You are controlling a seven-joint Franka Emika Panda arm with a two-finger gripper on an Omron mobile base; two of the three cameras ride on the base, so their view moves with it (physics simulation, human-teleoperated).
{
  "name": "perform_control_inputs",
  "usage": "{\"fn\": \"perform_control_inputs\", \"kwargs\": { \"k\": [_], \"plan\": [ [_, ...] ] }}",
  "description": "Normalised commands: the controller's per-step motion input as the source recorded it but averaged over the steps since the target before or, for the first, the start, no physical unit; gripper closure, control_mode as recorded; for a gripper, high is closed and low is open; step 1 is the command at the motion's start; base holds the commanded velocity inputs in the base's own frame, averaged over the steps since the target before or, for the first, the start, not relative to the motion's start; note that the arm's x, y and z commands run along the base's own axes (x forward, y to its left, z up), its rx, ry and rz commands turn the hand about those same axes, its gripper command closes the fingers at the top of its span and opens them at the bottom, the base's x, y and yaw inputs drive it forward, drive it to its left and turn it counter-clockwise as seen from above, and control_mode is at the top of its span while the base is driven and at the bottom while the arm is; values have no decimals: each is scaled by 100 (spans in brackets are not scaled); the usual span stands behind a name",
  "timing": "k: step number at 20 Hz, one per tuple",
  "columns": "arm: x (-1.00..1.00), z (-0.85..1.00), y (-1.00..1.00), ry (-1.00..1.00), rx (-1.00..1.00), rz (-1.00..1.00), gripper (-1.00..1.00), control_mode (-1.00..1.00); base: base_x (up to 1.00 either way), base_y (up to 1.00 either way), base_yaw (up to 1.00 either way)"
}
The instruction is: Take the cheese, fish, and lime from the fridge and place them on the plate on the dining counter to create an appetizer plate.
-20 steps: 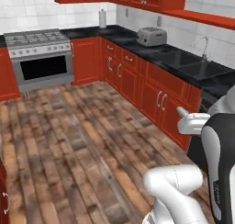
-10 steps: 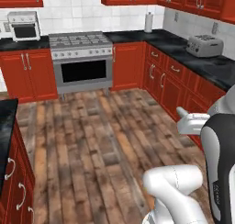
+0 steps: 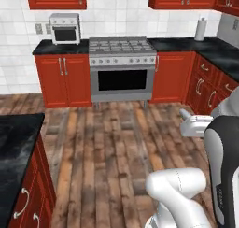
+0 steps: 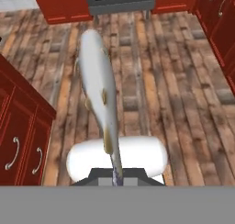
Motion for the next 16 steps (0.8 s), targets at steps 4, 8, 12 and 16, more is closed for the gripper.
{"fn": "perform_control_inputs", "kwargs": {
  "k": [4, 8, 12, 16],
  "plan": [
    [0, 0, 0, 0, 0, 0, 100, 100, 100, -12, 39],
    [0, 0, 0, 0, 0, 0, 100, 100, 100, -22, 41],
    [0, 0, 0, 0, 0, 0, 100, 100, 100, -30, 44],
    [0, 0, 0, 0, 0, 0, 100, 100, 100, -31, 44]
  ]
}}
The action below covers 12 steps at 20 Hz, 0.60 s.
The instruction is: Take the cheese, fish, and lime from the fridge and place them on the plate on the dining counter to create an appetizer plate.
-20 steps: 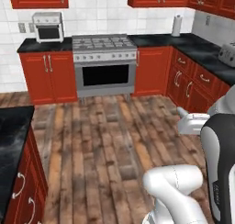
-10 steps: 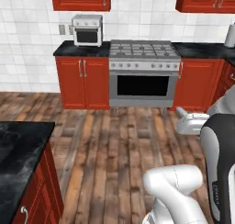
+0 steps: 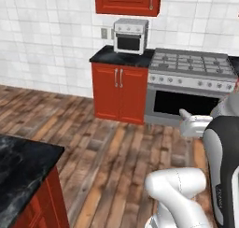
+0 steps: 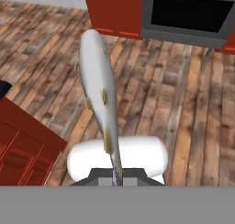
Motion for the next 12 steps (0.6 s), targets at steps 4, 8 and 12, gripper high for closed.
{"fn": "perform_control_inputs", "kwargs": {
  "k": [4, 8, 12],
  "plan": [
    [0, 0, 0, 0, 0, 0, 100, 100, 100, -36, 44],
    [0, 0, 0, 0, 0, 0, 100, 100, 100, -34, 45],
    [0, 0, 0, 0, 0, 0, 100, 100, 100, -20, 44]
  ]
}}
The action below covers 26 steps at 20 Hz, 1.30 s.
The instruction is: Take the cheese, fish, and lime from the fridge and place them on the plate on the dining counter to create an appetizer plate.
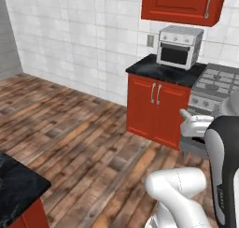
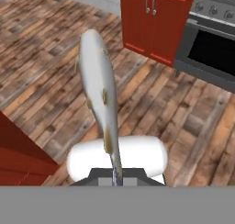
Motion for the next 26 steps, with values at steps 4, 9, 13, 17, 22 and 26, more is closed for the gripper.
{"fn": "perform_control_inputs", "kwargs": {
  "k": [4, 9, 13, 17, 22, 26],
  "plan": [
    [0, 0, 0, 0, 0, 0, 100, 100, 100, -2, 43],
    [0, 0, 0, 0, 0, 0, 100, 100, 100, 0, 44],
    [0, 0, 0, 0, 0, 0, 100, 100, 100, 0, 44],
    [0, 0, 0, 0, 0, 0, 100, 100, 100, -8, 44],
    [0, 0, 0, 0, 0, 0, 100, 100, 100, -18, 44],
    [0, 0, 0, 0, 0, 0, 100, 100, 100, -32, 42]
  ]
}}
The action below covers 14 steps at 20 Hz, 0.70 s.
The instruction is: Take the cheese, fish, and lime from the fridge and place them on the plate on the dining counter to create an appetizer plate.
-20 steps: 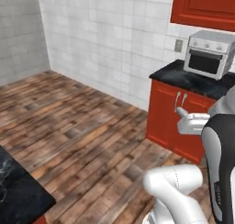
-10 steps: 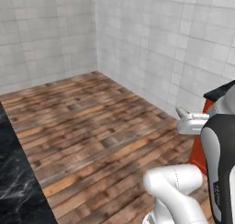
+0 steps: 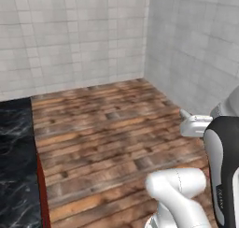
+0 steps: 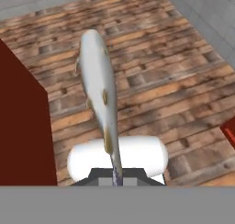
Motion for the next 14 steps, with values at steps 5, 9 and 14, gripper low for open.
{"fn": "perform_control_inputs", "kwargs": {
  "k": [5, 9, 14],
  "plan": [
    [0, 0, 0, 0, 0, 0, 100, 100, 100, -50, 39],
    [0, 0, 0, 0, 0, 0, 100, 100, 100, -53, 38],
    [0, 0, 0, 0, 0, 0, 100, 100, 100, -53, 38]
  ]
}}
